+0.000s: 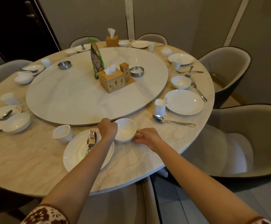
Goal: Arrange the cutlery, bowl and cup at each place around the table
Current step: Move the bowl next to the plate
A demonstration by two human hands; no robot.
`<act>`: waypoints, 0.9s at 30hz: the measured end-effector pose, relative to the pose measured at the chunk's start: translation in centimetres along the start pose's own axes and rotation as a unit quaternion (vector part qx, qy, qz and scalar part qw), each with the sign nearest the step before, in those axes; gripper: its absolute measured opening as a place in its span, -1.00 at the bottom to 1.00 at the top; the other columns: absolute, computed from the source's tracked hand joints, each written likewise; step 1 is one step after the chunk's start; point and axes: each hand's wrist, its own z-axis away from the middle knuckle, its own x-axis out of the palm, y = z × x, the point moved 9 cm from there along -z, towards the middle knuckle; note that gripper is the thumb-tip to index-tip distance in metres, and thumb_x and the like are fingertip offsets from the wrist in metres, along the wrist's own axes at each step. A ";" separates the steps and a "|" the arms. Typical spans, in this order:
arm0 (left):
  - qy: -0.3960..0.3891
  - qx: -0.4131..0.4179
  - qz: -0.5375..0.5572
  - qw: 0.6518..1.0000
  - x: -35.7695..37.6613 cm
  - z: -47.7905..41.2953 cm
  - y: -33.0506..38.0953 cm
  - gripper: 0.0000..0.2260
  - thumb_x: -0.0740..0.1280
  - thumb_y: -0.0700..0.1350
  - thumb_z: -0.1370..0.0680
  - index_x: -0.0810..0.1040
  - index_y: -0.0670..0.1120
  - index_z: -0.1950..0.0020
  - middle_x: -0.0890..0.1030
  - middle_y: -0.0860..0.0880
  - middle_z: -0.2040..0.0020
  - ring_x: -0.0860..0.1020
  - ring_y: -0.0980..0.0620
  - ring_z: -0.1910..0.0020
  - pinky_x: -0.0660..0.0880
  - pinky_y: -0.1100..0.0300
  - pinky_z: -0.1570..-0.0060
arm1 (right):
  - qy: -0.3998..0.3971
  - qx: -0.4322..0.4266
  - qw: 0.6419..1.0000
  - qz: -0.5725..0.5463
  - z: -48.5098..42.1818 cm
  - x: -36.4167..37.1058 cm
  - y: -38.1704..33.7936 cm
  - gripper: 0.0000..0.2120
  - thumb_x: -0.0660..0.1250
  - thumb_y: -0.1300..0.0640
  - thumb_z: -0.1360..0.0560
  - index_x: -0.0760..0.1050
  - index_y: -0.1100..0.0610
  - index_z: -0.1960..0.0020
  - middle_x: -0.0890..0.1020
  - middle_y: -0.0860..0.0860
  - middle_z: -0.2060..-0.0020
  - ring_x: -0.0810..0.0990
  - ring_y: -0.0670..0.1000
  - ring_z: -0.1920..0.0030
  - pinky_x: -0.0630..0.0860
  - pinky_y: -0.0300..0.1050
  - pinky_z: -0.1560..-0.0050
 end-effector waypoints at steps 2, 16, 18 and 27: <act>0.044 0.049 -0.016 0.998 0.3 1.3 1.9 -0.72 0.21 -0.33 -0.48 0.59 -0.26 -0.14 0.59 -0.22 -0.10 0.49 -0.22 -0.16 0.48 0.00 -0.04 | -0.007 0.009 1.000 0.015 0.0 -1.4 -0.7 -0.85 0.35 0.34 -0.51 0.52 0.38 -0.05 0.63 0.33 0.03 0.65 0.23 -0.02 0.58 0.09 -0.16; -0.206 -0.078 0.191 0.956 18.1 11.7 16.7 -0.96 0.31 -0.31 -0.48 0.55 -0.23 0.15 0.57 -0.14 0.27 0.54 -0.03 0.35 0.52 0.13 0.26 | -0.040 0.030 0.998 0.042 0.0 -23.2 -11.7 -0.73 0.28 0.24 -0.56 0.46 0.34 -0.22 0.63 0.27 0.06 0.65 0.20 0.10 0.61 0.00 0.16; -0.230 -0.122 0.215 0.941 19.7 12.5 17.2 -0.97 0.31 -0.27 -0.53 0.51 -0.24 0.09 0.55 -0.14 0.26 0.55 -0.03 0.32 0.51 0.16 0.30 | -0.033 0.035 0.999 0.022 -0.9 -26.0 -12.9 -0.74 0.27 0.24 -0.57 0.46 0.34 -0.22 0.61 0.26 0.07 0.63 0.20 0.10 0.61 0.01 0.14; -0.211 -0.146 0.171 0.951 24.6 8.2 20.6 -0.71 0.30 -0.29 -0.54 0.43 -0.35 -0.25 0.55 -0.18 0.26 0.54 -0.06 0.34 0.51 0.14 0.32 | -0.016 0.081 0.987 0.137 -6.1 -31.6 -13.3 -0.70 0.25 0.27 -0.58 0.43 0.38 -0.27 0.60 0.26 0.14 0.63 0.17 0.18 0.61 0.01 0.16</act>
